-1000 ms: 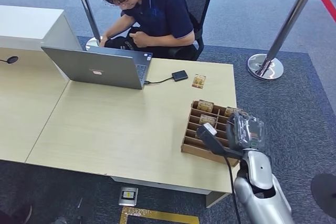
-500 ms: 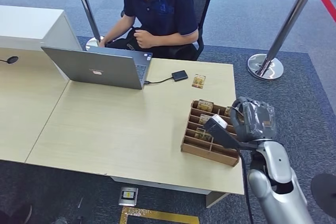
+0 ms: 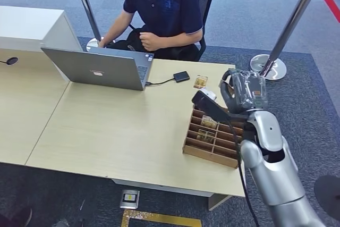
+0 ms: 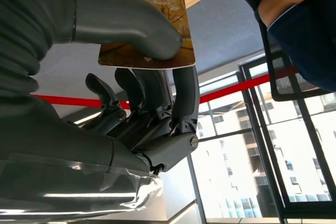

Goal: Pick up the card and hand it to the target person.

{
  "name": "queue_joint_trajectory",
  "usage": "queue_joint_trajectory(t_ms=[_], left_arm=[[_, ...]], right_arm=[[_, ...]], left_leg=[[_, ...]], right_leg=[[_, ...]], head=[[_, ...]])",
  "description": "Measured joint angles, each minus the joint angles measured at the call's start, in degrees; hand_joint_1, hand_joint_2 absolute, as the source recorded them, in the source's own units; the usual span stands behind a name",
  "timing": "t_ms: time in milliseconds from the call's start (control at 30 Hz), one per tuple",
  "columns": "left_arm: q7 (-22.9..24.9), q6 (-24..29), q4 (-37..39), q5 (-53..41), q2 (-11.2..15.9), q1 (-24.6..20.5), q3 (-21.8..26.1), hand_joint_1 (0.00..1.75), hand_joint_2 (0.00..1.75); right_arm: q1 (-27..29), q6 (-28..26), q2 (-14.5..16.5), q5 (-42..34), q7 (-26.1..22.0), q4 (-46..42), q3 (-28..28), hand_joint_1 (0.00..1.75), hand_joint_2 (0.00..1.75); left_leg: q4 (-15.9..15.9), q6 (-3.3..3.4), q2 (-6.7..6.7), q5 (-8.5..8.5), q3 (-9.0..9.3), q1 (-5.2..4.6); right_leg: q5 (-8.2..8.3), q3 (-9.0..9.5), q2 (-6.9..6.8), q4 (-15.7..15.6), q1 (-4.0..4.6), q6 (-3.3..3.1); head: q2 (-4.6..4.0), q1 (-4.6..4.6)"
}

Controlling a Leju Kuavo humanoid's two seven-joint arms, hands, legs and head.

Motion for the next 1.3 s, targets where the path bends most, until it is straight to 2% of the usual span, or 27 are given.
queue_joint_trajectory(t_ms=[433, 600, 800, 1100, 1133, 1167, 1267, 1300], left_arm=[[0.0, -0.1, 0.0, -0.8, -0.1, -0.3, -0.1, 0.0, 0.0], [0.5, -0.1, 0.1, -0.7, -0.1, -0.4, -0.1, 0.0, 0.0], [1.2, -0.1, 0.1, -0.5, -0.1, -0.4, -0.1, 0.0, 0.0], [1.4, -0.1, 0.1, -0.5, -0.1, -0.4, -0.1, 0.0, 0.0], [1.4, -0.1, 0.1, -0.5, -0.1, -0.4, -0.1, 0.0, 0.0], [1.4, -0.1, 0.1, -0.5, -0.1, -0.4, -0.1, 0.0, 0.0], [1.4, -0.1, 0.1, -0.5, -0.1, -0.4, -0.1, 0.0, 0.0], [1.4, -0.1, 0.1, -0.5, -0.1, -0.4, -0.1, 0.0, 0.0]], right_arm=[[-15.1, 0.5, 11.9, -0.1, 1.0, 23.0, 3.2, 1.5, 1.75], [-17.9, 0.5, 15.6, 0.1, 1.9, 29.1, 3.9, 1.47, 1.75], [-18.6, 0.4, 18.1, 0.8, 2.5, 33.1, 4.7, 1.44, 1.75], [-18.9, 0.4, 19.1, 1.6, 2.7, 36.0, 5.2, 1.42, 1.75], [-18.9, 0.4, 19.1, 1.7, 2.7, 36.2, 5.2, 1.38, 1.75], [-19.0, 0.4, 19.1, 1.8, 2.8, 36.4, 5.3, 1.2, 1.75], [-19.0, 0.3, 19.1, 2.0, 3.0, 37.0, 5.6, 0.19, 1.75], [-19.1, 0.3, 19.1, 2.1, 3.0, 37.1, 5.7, 0.01, 1.75]], left_leg=[[0.0, -0.06, 0.04, 0.07, -0.02, 0.03], [0.0, -0.07, 0.05, 0.07, -0.02, 0.03], [0.0, -0.06, 0.05, 0.07, -0.03, 0.03], [0.0, -0.07, 0.05, 0.07, -0.03, 0.03], [0.0, -0.07, 0.05, 0.07, -0.03, 0.03], [0.0, -0.07, 0.05, 0.07, -0.03, 0.03], [0.0, -0.07, 0.05, 0.07, -0.03, 0.03], [0.0, -0.07, 0.05, 0.07, -0.03, 0.03]], right_leg=[[0.02, -0.06, 0.0, 0.1, 0.02, -0.05], [0.02, -0.07, 0.0, 0.1, 0.03, -0.05], [0.03, -0.06, 0.0, 0.1, 0.03, -0.05], [0.03, -0.06, 0.0, 0.1, 0.03, -0.05], [0.03, -0.06, 0.0, 0.1, 0.03, -0.05], [0.03, -0.07, 0.0, 0.1, 0.03, -0.05], [0.03, -0.07, 0.0, 0.1, 0.03, -0.05], [0.03, -0.07, 0.0, 0.1, 0.03, -0.05]], head=[[0.0, -0.01], [0.0, -0.01], [0.0, -0.01], [0.0, -0.01], [0.0, -0.01], [0.0, -0.01], [0.0, 0.0], [0.0, 0.0]])
